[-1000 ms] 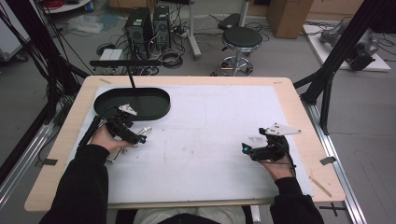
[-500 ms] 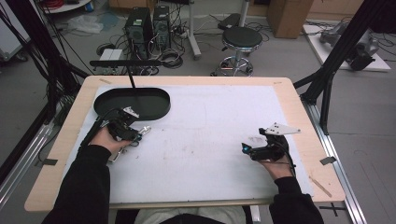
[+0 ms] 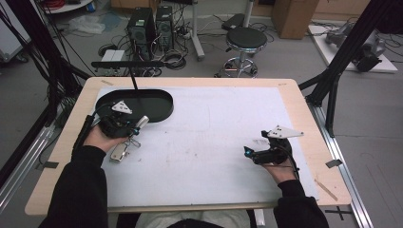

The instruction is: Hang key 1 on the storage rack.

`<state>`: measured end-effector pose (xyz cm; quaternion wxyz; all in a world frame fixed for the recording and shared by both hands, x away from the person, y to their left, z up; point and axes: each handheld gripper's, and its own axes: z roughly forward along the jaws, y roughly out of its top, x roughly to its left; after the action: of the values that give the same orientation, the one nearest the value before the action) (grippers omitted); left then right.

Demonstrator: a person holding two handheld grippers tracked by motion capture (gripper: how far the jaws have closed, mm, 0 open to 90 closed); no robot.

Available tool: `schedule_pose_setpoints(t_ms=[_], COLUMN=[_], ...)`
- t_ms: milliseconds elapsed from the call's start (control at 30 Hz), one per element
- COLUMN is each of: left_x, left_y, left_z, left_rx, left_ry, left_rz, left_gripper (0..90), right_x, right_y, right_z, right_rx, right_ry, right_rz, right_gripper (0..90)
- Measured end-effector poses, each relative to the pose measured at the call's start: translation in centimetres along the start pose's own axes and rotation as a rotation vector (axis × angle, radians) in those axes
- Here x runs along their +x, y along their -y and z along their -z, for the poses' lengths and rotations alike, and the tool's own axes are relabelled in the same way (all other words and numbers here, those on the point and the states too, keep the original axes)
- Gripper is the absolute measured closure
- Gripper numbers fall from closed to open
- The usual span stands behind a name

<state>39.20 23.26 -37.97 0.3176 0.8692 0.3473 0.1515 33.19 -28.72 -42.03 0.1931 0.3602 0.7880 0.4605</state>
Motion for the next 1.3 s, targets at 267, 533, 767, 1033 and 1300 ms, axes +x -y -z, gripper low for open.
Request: schedule_pose_setpoints(t_ms=[267,533,767,1033,1300], left_x=[-0.3,0.4,1.1,2.1,3.7], left_y=[-2.3,-4.5,-6.6,-8.5,-10.2], left_z=[2.5,3.8,4.7,5.9,6.9], left_rx=[-0.093,-0.124,-0.116,-0.144,-0.173], left_ry=[0.005,-0.030,-0.073,-0.109,-0.138], left_rz=[0.001,-0.004,0.002,0.015,0.039], left_gripper=[75.3,75.2,75.3,75.3,75.4], right_x=[0.5,0.3,0.5,0.6,0.6], right_y=[-0.1,0.0,0.1,0.1,0.1], right_z=[0.3,-0.1,-0.2,-0.1,-0.3], right_rx=[-0.011,0.007,0.019,0.021,0.030], right_ry=[0.002,0.000,-0.007,-0.006,-0.005], right_rz=[0.015,0.015,0.027,0.031,0.036], right_gripper=[0.7,0.7,0.7,0.7,0.7])
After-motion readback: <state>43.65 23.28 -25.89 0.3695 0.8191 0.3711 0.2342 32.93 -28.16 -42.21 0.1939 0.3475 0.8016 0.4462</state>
